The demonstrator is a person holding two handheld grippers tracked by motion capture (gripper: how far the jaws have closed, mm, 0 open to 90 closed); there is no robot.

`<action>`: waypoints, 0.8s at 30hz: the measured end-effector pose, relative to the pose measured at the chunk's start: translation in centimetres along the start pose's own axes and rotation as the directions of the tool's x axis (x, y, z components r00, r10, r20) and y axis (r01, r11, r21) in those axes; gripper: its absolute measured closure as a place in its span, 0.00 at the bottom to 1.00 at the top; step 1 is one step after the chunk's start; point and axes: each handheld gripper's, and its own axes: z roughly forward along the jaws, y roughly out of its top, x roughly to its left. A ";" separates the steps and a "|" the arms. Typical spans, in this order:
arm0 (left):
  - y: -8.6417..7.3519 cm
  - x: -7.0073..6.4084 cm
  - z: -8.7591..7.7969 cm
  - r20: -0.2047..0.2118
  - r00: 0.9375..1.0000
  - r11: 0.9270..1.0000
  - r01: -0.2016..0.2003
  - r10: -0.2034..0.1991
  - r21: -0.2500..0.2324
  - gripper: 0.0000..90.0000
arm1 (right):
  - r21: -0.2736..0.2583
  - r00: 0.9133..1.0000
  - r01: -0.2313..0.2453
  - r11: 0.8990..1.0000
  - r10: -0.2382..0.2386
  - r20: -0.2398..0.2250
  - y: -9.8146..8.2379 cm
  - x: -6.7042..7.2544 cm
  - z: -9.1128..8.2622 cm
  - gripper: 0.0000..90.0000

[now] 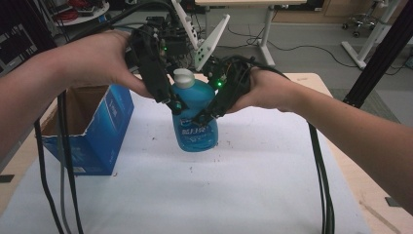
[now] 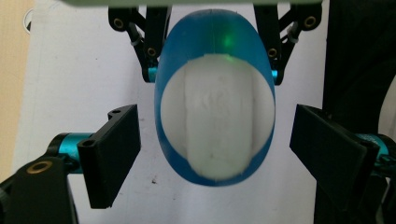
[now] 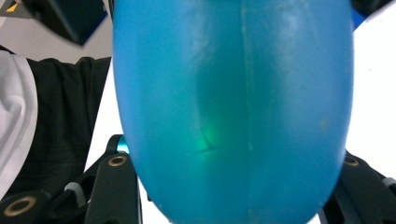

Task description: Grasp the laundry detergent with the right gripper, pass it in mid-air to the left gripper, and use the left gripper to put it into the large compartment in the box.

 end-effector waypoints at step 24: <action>1.4 -0.2 0.8 -0.039 0.999 0.999 -0.019 0.021 0.040 0.26 | -0.014 1.000 -0.002 1.000 0.002 0.002 -0.1 -0.2 -0.4 0.51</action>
